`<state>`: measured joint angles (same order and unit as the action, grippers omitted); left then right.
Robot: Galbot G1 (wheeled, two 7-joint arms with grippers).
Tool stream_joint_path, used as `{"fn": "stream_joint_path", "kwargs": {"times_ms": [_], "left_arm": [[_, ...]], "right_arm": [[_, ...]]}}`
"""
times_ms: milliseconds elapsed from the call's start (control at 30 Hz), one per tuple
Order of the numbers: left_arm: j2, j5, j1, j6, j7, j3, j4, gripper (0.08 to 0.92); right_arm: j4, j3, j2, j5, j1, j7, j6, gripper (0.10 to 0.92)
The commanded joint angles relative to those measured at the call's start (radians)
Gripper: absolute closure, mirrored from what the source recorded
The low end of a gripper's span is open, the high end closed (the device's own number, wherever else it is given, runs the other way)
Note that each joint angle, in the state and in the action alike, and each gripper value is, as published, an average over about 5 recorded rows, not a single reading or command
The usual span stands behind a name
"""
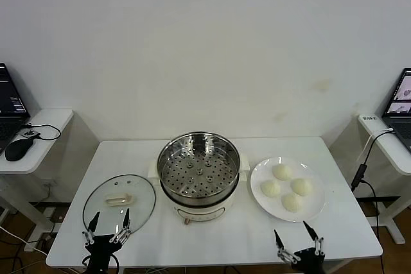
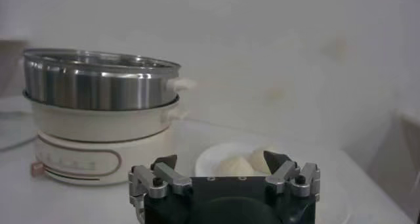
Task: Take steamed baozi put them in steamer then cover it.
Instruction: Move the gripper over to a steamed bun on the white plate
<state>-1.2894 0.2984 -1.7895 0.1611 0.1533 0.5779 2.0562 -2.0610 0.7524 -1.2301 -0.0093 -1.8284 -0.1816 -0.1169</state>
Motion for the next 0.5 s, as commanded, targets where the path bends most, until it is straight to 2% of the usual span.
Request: {"fn": "stream_joint_path", "kwargs": {"times_ms": [33,300,500], "left_arm": [[0.013,-0.043,0.016,-0.013,-0.019,-0.008,0.0,0.177],[0.008,-0.053,0.028,-0.002,-0.014,-0.02,-0.01,0.177],[0.005,-0.062,0.026,0.0,-0.015,-0.02,0.001,0.177]], "right_arm": [[0.014,0.114,0.088,-0.127,0.08,-0.064,0.062,0.202],[0.105,0.155,0.371,-0.312,0.31,-0.274,0.176,0.203],[0.207,-0.003,0.621,-0.383,0.559,-0.435,0.235,0.203]]}}
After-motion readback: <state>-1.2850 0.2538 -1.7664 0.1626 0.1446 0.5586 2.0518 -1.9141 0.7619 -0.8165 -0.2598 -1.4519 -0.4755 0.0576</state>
